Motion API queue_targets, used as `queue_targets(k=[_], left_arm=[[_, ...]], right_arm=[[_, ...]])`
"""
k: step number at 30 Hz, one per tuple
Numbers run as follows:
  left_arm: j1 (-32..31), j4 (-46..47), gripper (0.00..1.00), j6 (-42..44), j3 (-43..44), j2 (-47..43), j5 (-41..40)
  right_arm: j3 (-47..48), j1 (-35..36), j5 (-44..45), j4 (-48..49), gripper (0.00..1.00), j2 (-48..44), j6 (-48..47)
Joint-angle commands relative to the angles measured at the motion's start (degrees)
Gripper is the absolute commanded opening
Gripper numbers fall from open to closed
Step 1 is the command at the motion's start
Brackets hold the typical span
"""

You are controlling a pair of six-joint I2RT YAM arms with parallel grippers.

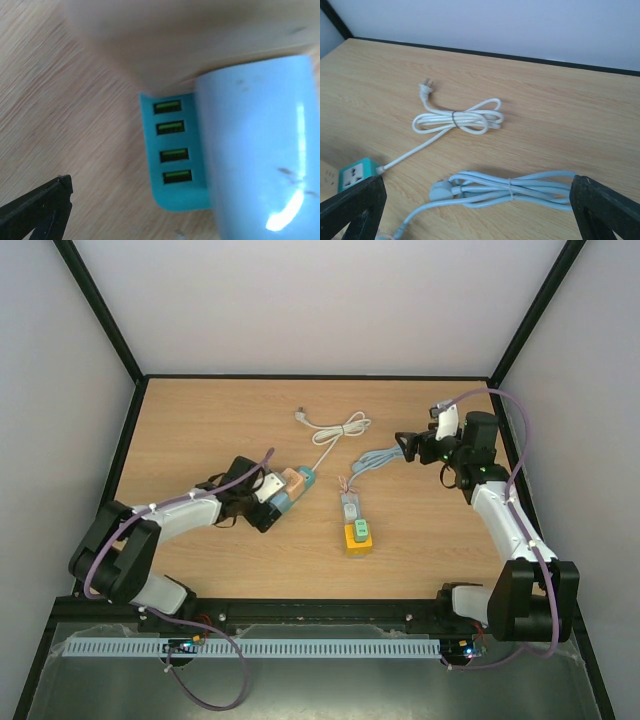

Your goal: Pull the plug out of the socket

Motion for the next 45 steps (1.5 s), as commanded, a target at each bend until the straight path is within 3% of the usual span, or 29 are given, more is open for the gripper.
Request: queue_targets(k=[1,14,22,26,34,39,45], left_arm=[[4.92,1.62,1.00,-0.56,-0.05,0.74,-0.12],[21.43,-0.62,1.00,8.39,3.08,3.40,17.45],[29.94,-12.21,0.81,21.09,10.33,9.14,35.36],[30.20,-10.80,0.78,20.53,9.85,8.08,34.57],[28.59,-8.92,0.82,19.85,6.79,1.76,30.59],[22.82,-9.34,0.99,16.44,8.87,-1.28,27.23],[16.44,-9.75,0.99,11.45,13.85,1.46,22.55]], right_arm=[[-0.75,0.10,-6.12,2.03,0.99,-0.79,-1.76],[12.37,2.31,-14.24,-10.15,0.99,8.03,-15.58],[18.68,8.13,-11.53,-14.83,0.99,13.13,-20.83],[18.25,8.69,-11.96,-12.99,0.98,13.04,-18.72],[15.10,8.71,-10.87,-10.67,0.98,11.00,-17.60],[14.79,8.71,-10.91,-10.23,0.99,10.64,-16.81],[12.72,8.71,-11.16,-8.36,0.99,8.61,-15.86]])
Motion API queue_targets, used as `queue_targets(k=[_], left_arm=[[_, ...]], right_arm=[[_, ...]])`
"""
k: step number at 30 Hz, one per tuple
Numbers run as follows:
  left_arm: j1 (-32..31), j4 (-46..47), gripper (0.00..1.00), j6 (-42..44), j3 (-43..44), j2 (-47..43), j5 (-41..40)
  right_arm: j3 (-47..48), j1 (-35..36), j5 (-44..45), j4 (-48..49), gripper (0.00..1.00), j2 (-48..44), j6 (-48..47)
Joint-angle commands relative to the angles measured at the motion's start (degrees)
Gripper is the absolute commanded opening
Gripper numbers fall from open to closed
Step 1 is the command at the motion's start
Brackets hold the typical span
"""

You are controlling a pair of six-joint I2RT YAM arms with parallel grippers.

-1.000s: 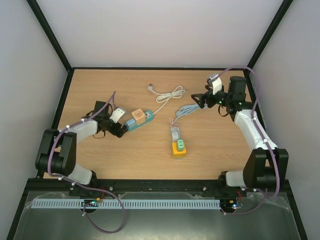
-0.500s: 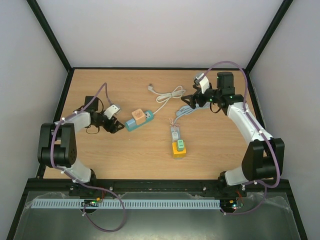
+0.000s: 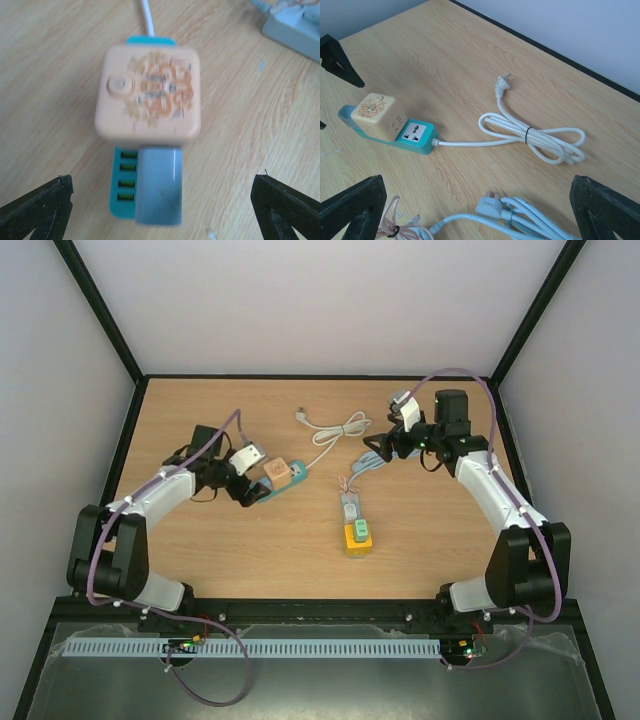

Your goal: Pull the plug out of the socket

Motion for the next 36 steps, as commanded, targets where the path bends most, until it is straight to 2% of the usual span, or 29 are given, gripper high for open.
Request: queue_targets(k=[1,13,20,27,32,36], left_arm=[[-2.59,-0.87,0.99,-4.23,5.24,2.94,-3.29],[-6.56,-0.12,0.92,-6.47,10.09,9.99,-5.11],[-7.03,-0.76,0.76,-5.20,11.76,13.26,-4.42],[-8.37,-0.41,0.55,-3.41,12.83,14.94,-2.99],[-10.40,-2.45,0.48,0.18,14.67,17.16,-1.70],[-11.83,-5.16,0.46,4.25,17.08,19.67,0.72]], right_arm=[[-1.42,0.01,0.10,2.51,0.99,-2.96,0.90],[-4.78,0.00,2.63,4.32,0.99,-5.64,0.82],[-5.86,0.00,3.10,5.17,0.99,-5.91,1.16],[-6.15,0.01,3.29,5.35,0.99,-5.86,1.04],[-6.52,0.00,3.12,5.50,0.99,-5.90,0.65],[-6.82,0.01,2.68,5.57,0.99,-5.95,0.47]])
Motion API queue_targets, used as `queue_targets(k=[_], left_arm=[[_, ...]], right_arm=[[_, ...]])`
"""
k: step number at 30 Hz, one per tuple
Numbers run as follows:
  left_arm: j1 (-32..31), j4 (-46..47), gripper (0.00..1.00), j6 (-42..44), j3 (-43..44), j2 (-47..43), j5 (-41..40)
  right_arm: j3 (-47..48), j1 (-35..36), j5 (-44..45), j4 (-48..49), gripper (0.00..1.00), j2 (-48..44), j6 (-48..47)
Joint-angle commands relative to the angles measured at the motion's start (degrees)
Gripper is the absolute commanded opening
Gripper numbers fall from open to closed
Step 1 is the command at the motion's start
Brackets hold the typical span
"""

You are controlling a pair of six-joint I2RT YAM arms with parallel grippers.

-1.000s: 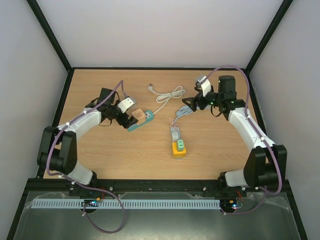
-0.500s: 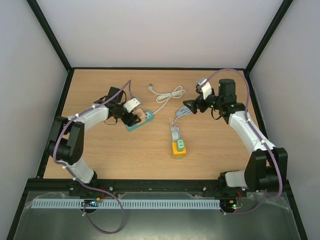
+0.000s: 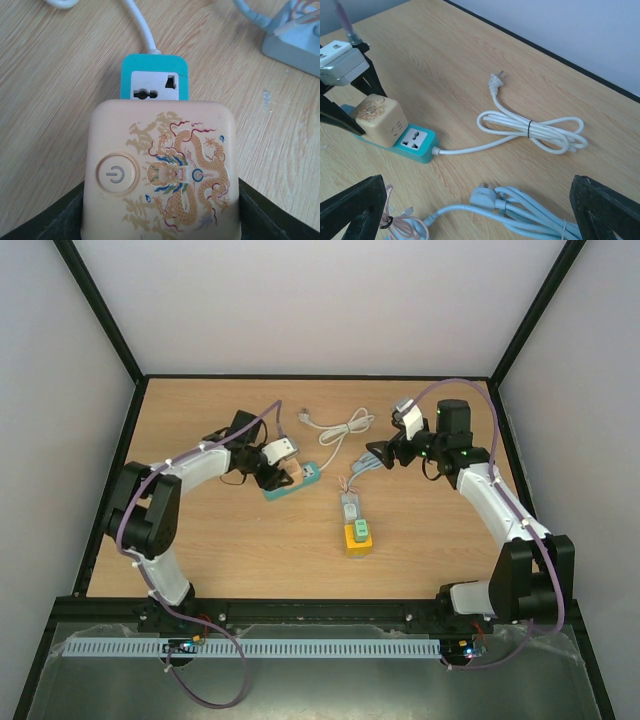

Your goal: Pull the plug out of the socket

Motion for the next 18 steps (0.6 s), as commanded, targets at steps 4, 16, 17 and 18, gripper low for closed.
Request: queue_targets(k=[4,16,17,18], left_arm=[[-3.24,-5.54,0.46,8.39,5.20,5.65,3.99],[-2.48,-8.71,0.98,6.31,11.10,2.28,6.03],[-2.07,-8.16,0.99,5.51,10.85,1.28,5.98],[-1.66,-8.06,0.99,4.87,10.84,0.49,5.94]], right_arm=[[-1.06,0.01,-0.89,1.61,0.98,-1.23,-0.07],[2.27,0.46,-2.19,-1.77,0.99,2.39,-2.23],[3.05,0.76,-1.75,-2.34,0.98,2.99,-2.76],[4.02,1.12,-1.09,-2.88,0.99,3.52,-3.63]])
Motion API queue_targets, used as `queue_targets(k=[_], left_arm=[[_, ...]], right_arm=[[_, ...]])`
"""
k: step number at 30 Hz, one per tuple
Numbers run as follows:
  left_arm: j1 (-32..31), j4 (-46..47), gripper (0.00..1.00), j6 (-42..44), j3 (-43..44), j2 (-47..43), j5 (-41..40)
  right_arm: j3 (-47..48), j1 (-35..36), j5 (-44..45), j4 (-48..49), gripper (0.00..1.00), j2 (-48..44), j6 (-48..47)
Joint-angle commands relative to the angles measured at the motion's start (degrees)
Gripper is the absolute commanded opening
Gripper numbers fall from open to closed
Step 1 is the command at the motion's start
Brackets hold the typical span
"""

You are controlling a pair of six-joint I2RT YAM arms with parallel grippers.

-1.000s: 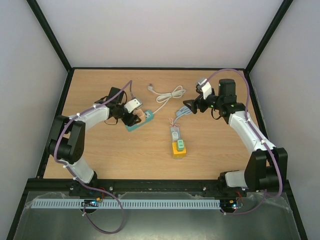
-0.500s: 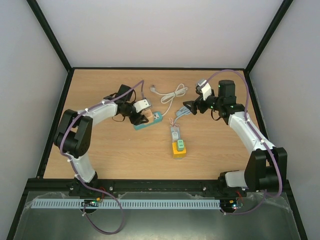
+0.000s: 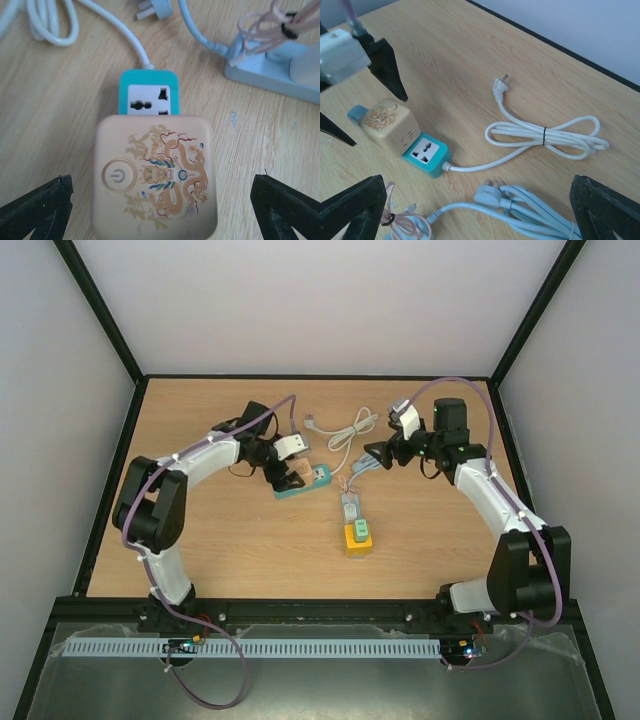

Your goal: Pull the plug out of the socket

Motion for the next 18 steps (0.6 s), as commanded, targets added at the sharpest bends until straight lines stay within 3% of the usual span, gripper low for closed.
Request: queue_targets(k=[1,5,9,14,18], left_arm=[[1.67,-0.94,1.00,-2.38,1.54,-5.38,1.89],[5.28,-1.41,0.99,-4.29,0.65,-8.82,3.45],[10.53,3.89,1.00,-9.50,-4.62,-14.89,5.40],[15.48,6.85,0.99,-11.06,-12.04,-23.30,10.64],[16.13,2.53,1.00,-8.80,-13.59,-27.11,7.05]], right_arm=[[4.62,1.41,1.23,-2.61,0.99,2.64,-3.63],[6.89,2.24,0.60,-2.29,0.99,3.48,-6.81],[8.21,2.87,-3.11,-0.79,0.99,3.63,-11.16],[18.70,9.15,1.29,-15.91,0.99,10.00,-25.97],[20.45,15.20,3.42,-20.83,0.99,14.31,-33.69]])
